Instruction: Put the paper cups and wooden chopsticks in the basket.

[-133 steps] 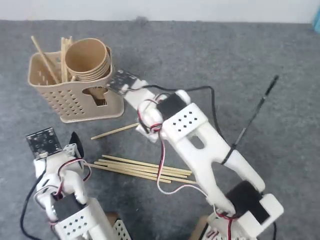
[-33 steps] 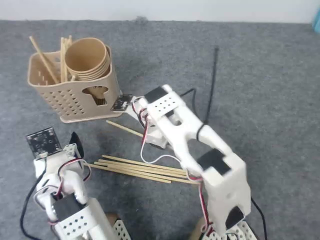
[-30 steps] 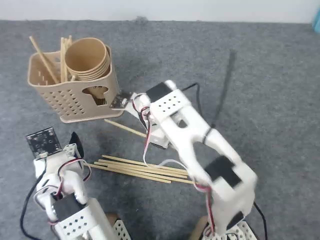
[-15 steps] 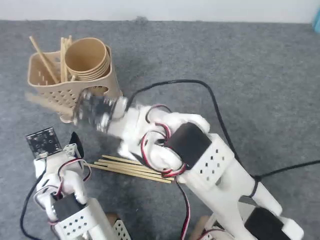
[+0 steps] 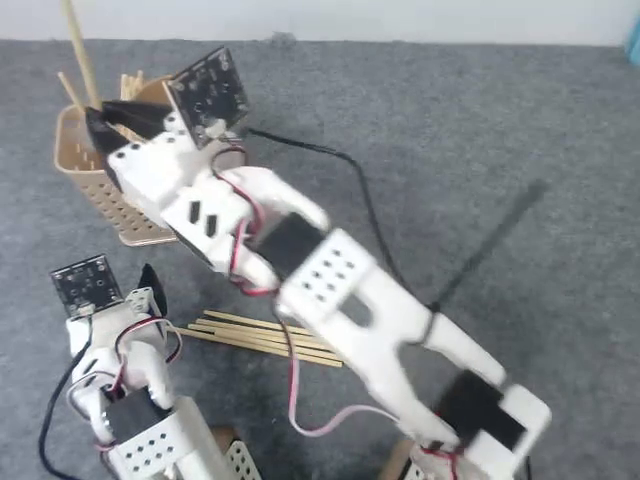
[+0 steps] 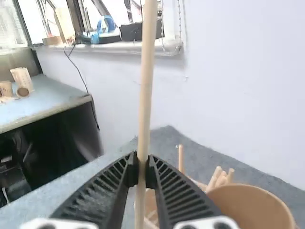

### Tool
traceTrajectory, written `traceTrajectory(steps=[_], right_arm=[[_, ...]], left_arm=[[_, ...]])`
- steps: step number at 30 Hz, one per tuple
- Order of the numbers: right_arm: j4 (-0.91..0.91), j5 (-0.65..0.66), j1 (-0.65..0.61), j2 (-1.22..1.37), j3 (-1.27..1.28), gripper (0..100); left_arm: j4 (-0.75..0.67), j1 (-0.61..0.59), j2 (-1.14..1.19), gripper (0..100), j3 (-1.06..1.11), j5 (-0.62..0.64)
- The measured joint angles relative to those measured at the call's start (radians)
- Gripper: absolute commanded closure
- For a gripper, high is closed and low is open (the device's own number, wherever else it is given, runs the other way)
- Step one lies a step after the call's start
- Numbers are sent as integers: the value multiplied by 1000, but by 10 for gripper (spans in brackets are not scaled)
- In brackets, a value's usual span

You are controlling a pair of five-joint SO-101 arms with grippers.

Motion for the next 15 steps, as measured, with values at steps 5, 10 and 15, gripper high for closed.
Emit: traceTrajectory(steps=[5,10,15], right_arm=[[-91,-3,0,227,-138,991],[-101,-3,14,465,-359,991],[-91,-3,28,651,-569,989]], left_arm=[[0,0,0,764,0,0],[0,2,0,764,0,0],[0,0,0,764,0,0]])
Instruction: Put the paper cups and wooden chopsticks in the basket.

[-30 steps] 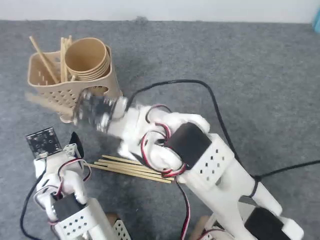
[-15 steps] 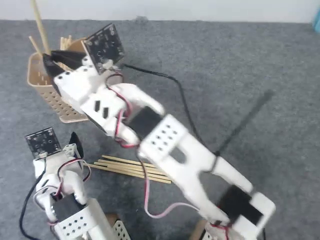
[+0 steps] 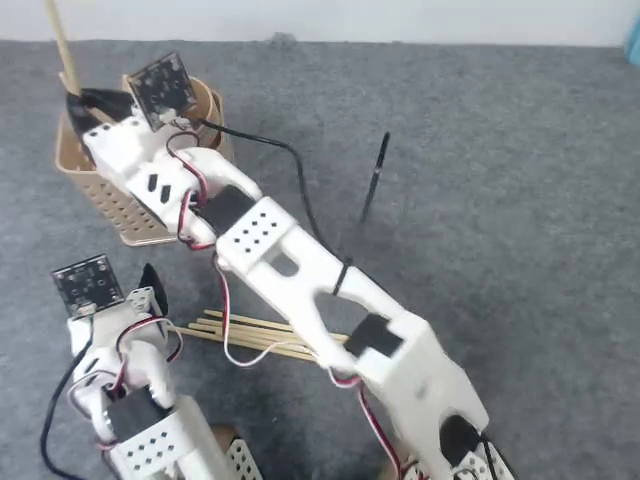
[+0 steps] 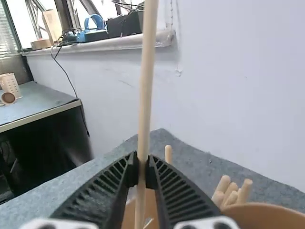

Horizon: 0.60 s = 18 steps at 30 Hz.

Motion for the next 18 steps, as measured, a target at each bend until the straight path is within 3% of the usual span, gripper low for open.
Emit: traceTrajectory(steps=[4,11,18], right_arm=[[130,0,15,55,-114,972],[437,0,21,71,-259,757],[605,-3,51,74,-393,750]], left_arm=[[0,0,0,764,0,0],[0,0,0,764,0,0],[0,2,0,764,0,0]])
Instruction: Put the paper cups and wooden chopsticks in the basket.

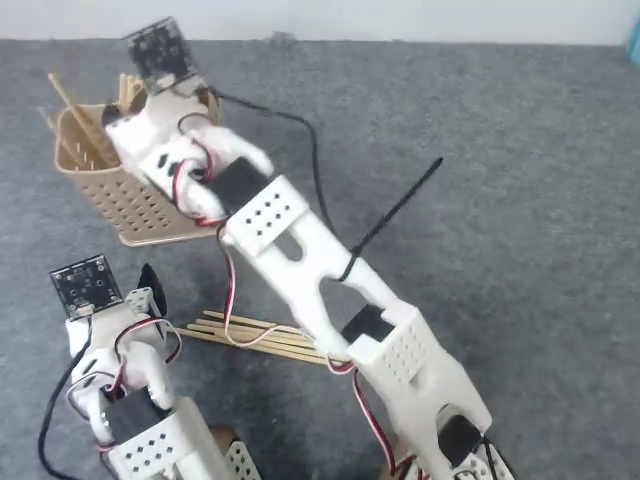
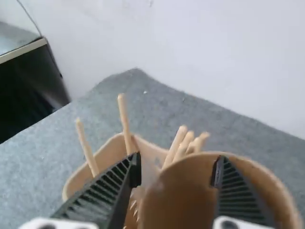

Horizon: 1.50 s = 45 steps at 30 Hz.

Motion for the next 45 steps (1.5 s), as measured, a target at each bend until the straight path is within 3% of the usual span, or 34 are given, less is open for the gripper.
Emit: traceTrajectory(steps=[5,9,13,19,24,32,39,45], right_arm=[[232,-3,9,0,-262,750],[595,-3,8,-11,-519,750],[950,-3,35,-71,-529,750],[988,-3,164,-212,-427,750],[988,-3,172,-434,-137,750],[988,-3,229,-865,621,750],[977,9,517,-1183,1301,750],[882,203,783,-1382,1734,750]], left_arm=[[0,0,0,764,0,0],[0,0,0,764,0,0],[0,-2,0,764,0,0],[0,-2,0,764,0,0],[0,-2,0,764,0,0],[0,-2,0,764,0,-25],[48,63,0,765,0,-107],[49,78,0,765,0,-126]])
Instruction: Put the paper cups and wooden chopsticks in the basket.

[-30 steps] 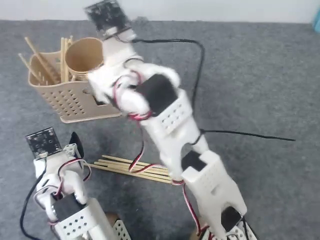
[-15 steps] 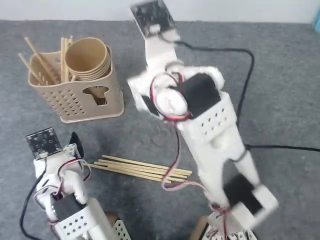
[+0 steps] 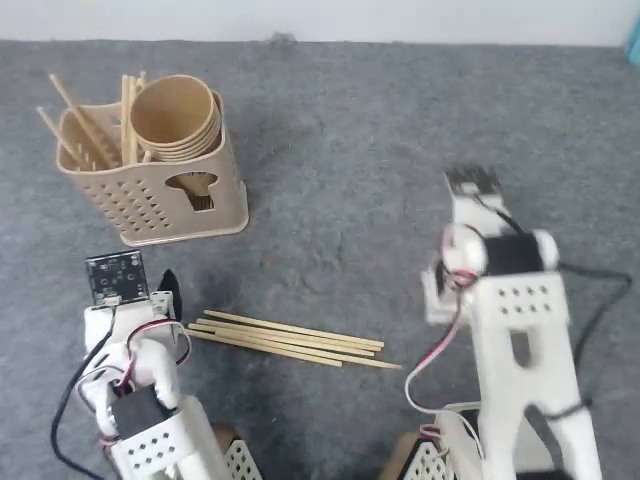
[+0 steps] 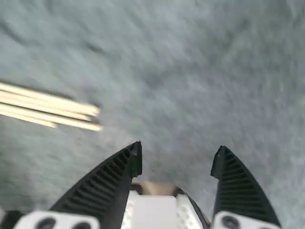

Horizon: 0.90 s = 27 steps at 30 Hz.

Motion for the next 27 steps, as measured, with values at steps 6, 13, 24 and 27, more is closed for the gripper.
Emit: traceTrajectory(steps=[6,13,24,27], right_arm=[[-172,104,172,-107,273,750],[-506,52,249,-123,531,750],[-654,-71,258,-155,631,750],[-655,-71,267,-157,631,750]], left_arm=[[31,54,0,765,0,-94],[51,91,0,765,0,-153],[91,164,0,764,0,-167],[126,163,0,764,0,-167]])
